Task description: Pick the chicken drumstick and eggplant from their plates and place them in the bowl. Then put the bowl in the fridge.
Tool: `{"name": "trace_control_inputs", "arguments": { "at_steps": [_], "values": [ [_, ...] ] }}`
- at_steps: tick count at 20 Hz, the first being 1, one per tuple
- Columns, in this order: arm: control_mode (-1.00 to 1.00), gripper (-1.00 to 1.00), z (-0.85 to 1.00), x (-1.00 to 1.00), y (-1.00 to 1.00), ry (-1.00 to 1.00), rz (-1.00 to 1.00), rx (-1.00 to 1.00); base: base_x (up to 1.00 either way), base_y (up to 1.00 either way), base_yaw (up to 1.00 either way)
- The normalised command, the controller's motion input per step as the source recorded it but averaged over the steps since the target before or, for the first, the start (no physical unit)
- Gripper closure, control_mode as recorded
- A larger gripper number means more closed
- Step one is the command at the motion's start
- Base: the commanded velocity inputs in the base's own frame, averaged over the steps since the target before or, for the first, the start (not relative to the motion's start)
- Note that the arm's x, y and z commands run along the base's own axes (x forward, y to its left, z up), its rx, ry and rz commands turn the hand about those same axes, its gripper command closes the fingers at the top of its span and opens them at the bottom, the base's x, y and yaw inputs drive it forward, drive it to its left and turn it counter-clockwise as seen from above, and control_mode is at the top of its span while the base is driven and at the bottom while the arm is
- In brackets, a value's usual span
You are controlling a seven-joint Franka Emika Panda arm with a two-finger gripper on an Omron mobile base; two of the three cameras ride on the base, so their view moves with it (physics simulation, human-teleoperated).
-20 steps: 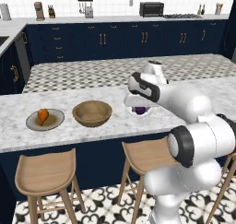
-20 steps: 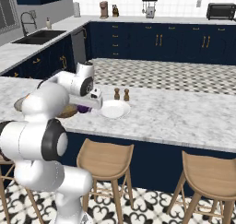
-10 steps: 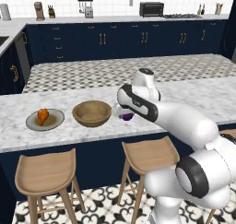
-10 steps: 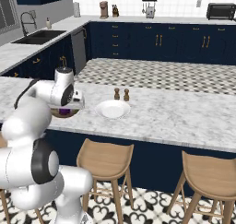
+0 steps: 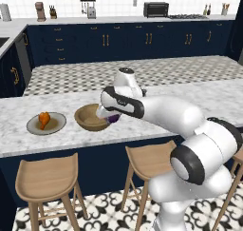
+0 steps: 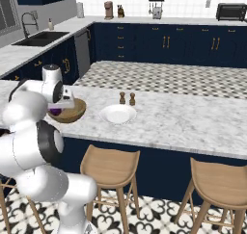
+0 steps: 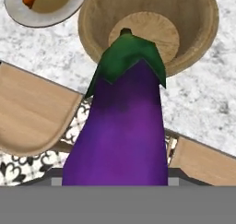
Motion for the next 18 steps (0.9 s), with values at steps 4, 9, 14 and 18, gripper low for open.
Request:
{"name": "trace_control_inputs", "arguments": {
  "at_steps": [4, 9, 14, 18],
  "values": [
    [-1.00, 1.00, -0.11, 0.95, 0.53, 0.09, 0.00, -0.03, 0.00, 0.00, 0.00],
    [-1.00, 1.00, -0.38, 0.85, 0.03, 0.08, 0.00, 0.00, 0.00, 0.00, 0.00],
    [-1.00, 1.00, -0.31, 0.46, 0.14, 0.05, 0.00, 0.00, 0.00, 0.00, 0.00],
    [-1.00, 1.00, -0.39, 0.31, 0.00, 0.02, 0.00, 0.00, 0.00, 0.00, 0.00]
  ]
}}
